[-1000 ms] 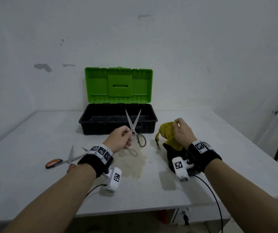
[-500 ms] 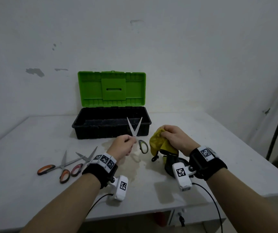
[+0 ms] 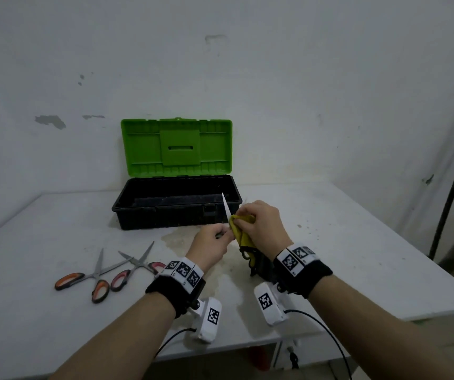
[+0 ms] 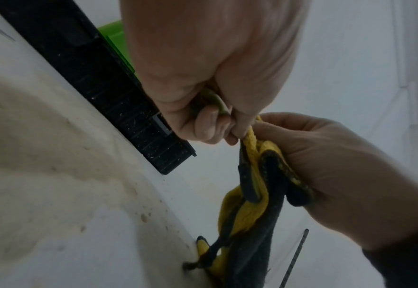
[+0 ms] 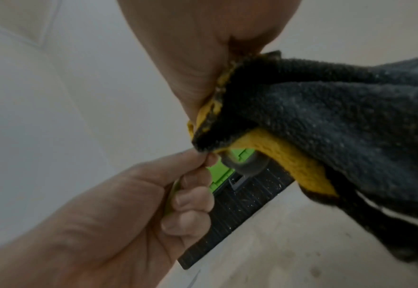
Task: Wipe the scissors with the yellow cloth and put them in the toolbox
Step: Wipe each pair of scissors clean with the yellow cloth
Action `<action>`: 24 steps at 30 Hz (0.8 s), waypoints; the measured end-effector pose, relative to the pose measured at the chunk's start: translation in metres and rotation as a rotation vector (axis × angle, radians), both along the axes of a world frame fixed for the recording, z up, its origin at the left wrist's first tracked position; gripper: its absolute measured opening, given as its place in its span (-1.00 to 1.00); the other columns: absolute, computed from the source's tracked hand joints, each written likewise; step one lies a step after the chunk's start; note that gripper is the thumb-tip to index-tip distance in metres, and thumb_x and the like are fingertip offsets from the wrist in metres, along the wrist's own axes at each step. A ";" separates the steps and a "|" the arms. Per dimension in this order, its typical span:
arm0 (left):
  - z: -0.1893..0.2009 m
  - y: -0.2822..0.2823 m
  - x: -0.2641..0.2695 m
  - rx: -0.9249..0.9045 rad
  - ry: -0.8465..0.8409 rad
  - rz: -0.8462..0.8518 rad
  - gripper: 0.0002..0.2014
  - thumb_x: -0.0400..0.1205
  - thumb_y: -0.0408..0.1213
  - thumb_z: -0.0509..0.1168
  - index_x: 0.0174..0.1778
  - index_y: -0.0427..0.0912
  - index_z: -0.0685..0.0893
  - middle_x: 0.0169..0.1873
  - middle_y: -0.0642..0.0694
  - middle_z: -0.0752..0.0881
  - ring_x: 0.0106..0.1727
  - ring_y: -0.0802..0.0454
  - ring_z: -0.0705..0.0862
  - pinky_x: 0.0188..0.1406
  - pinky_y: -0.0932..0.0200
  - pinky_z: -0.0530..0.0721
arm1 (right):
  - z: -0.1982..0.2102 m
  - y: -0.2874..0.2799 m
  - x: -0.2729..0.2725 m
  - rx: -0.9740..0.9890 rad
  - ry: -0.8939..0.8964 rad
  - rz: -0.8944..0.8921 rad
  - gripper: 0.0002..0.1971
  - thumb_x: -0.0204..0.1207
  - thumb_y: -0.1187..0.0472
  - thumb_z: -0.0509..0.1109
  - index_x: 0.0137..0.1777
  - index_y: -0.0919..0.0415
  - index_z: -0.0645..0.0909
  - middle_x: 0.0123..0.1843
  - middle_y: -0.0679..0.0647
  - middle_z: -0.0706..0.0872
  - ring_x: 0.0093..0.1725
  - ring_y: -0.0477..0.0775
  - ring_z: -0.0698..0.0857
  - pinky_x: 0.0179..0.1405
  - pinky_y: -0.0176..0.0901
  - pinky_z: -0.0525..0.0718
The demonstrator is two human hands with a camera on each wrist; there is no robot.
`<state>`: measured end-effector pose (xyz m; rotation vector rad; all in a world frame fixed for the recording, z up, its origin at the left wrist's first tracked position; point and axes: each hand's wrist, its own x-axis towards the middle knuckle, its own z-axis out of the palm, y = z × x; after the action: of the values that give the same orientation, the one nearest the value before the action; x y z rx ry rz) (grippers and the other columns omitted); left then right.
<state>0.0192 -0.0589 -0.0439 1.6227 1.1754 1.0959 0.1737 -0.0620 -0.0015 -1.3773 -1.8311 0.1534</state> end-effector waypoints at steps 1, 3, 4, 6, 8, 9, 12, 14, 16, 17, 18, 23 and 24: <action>0.000 -0.001 0.002 -0.007 -0.021 0.005 -0.73 0.72 -0.17 0.32 -0.27 -0.20 0.68 -0.54 0.11 0.42 -0.52 0.08 0.40 -0.54 0.21 0.37 | -0.003 0.000 0.000 0.005 0.009 -0.016 -0.87 0.48 0.13 0.54 0.00 0.09 0.81 -0.04 0.03 0.73 -0.04 -0.02 0.67 0.02 -0.16 0.64; -0.001 -0.002 0.003 -0.020 -0.042 0.014 -0.73 0.73 -0.20 0.30 -0.17 -0.31 0.71 -0.53 0.10 0.43 -0.54 0.10 0.39 -0.55 0.22 0.36 | -0.008 -0.004 0.000 0.016 -0.008 -0.032 -0.80 0.53 0.05 0.50 0.09 0.07 0.82 0.03 0.03 0.75 0.00 -0.03 0.69 0.08 -0.14 0.67; -0.001 -0.002 0.003 -0.030 -0.052 0.022 -0.73 0.74 -0.20 0.29 -0.13 -0.33 0.72 -0.52 0.07 0.45 -0.54 0.11 0.39 -0.56 0.23 0.36 | -0.011 -0.006 -0.001 0.015 -0.028 -0.029 -0.74 0.56 -0.02 0.45 0.15 0.04 0.80 0.07 0.02 0.74 0.03 -0.04 0.68 0.09 -0.14 0.67; 0.000 -0.001 0.003 -0.058 -0.087 0.034 -0.79 0.74 -0.27 0.25 -0.10 -0.28 0.73 -0.50 0.03 0.48 -0.54 0.12 0.38 -0.57 0.23 0.35 | -0.017 -0.013 -0.001 -0.041 -0.052 0.010 -0.59 0.58 -0.18 0.35 0.33 -0.03 0.69 0.12 -0.03 0.67 0.08 -0.08 0.65 0.10 -0.19 0.65; 0.000 0.000 0.003 -0.079 -0.112 0.029 -0.81 0.74 -0.30 0.24 -0.06 -0.28 0.73 -0.49 0.03 0.48 -0.54 0.12 0.38 -0.58 0.23 0.34 | -0.020 -0.016 0.002 -0.119 -0.033 0.079 -0.51 0.60 -0.18 0.33 0.49 -0.04 0.56 0.14 -0.02 0.62 0.10 -0.08 0.63 0.13 -0.23 0.62; 0.000 0.001 0.003 -0.083 -0.108 0.021 -0.80 0.74 -0.27 0.26 -0.05 -0.31 0.73 -0.48 0.04 0.48 -0.53 0.12 0.38 -0.57 0.23 0.34 | -0.020 -0.016 0.004 -0.139 -0.019 0.106 -0.53 0.63 -0.11 0.34 0.51 -0.04 0.54 0.13 0.01 0.62 0.08 -0.06 0.64 0.14 -0.26 0.61; -0.001 0.002 0.000 -0.065 -0.048 -0.001 -0.71 0.70 -0.12 0.34 -0.12 -0.31 0.72 -0.48 0.04 0.50 -0.52 0.10 0.42 -0.55 0.21 0.39 | -0.014 -0.014 0.014 -0.107 -0.037 0.103 -0.65 0.65 0.10 0.35 0.43 -0.03 0.61 0.05 0.02 0.71 0.01 -0.07 0.66 0.09 -0.29 0.58; -0.001 0.003 -0.005 -0.038 0.018 0.009 -0.70 0.67 -0.05 0.36 -0.16 -0.25 0.73 -0.47 0.02 0.52 -0.49 0.09 0.47 -0.49 0.19 0.45 | -0.008 -0.015 0.020 -0.036 -0.002 0.060 -0.74 0.64 0.16 0.36 0.30 0.01 0.67 -0.05 -0.06 0.74 -0.12 -0.13 0.66 -0.07 -0.35 0.56; -0.002 0.006 -0.010 0.000 0.091 0.025 -0.69 0.66 -0.02 0.37 -0.19 -0.22 0.74 -0.46 0.02 0.55 -0.45 0.08 0.51 -0.43 0.19 0.49 | -0.004 -0.016 0.024 0.005 0.046 0.065 -0.84 0.63 0.19 0.38 0.18 0.06 0.66 -0.17 -0.10 0.75 -0.27 -0.16 0.69 -0.20 -0.39 0.59; -0.002 0.008 -0.012 0.021 0.132 0.027 -0.68 0.66 0.00 0.37 -0.21 -0.20 0.73 -0.46 0.03 0.56 -0.44 0.08 0.52 -0.39 0.18 0.50 | -0.004 -0.017 0.024 0.027 0.027 0.096 -0.86 0.61 0.20 0.41 0.14 0.06 0.67 -0.18 -0.09 0.75 -0.28 -0.16 0.70 -0.22 -0.38 0.62; -0.002 0.008 -0.013 0.039 0.160 0.022 -0.68 0.65 0.02 0.37 -0.23 -0.17 0.73 -0.46 0.04 0.57 -0.43 0.09 0.53 -0.37 0.16 0.51 | -0.006 -0.017 0.024 0.056 -0.019 0.141 -0.86 0.60 0.21 0.43 0.12 0.06 0.70 -0.14 -0.07 0.74 -0.26 -0.15 0.70 -0.21 -0.36 0.64; 0.003 0.005 -0.009 0.092 0.207 -0.036 -0.80 0.68 -0.05 0.37 -0.22 0.00 0.76 -0.48 0.20 0.64 -0.44 0.27 0.54 -0.36 0.27 0.50 | -0.024 -0.015 0.020 0.158 -0.196 0.234 -0.81 0.56 0.19 0.49 0.15 0.09 0.79 -0.08 0.05 0.67 -0.21 0.00 0.69 -0.19 -0.26 0.68; 0.003 0.004 -0.008 0.096 0.206 -0.038 -0.79 0.68 -0.06 0.37 -0.27 0.02 0.73 -0.48 0.18 0.63 -0.44 0.23 0.54 -0.35 0.24 0.52 | -0.024 -0.015 0.020 0.177 -0.205 0.215 -0.82 0.56 0.19 0.49 0.14 0.11 0.80 -0.09 0.06 0.67 -0.24 0.00 0.68 -0.22 -0.23 0.68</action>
<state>0.0110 -0.0550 -0.0413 1.8598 1.2336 0.9923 0.1936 -0.0772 -0.0255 -1.1049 -2.1082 -0.0413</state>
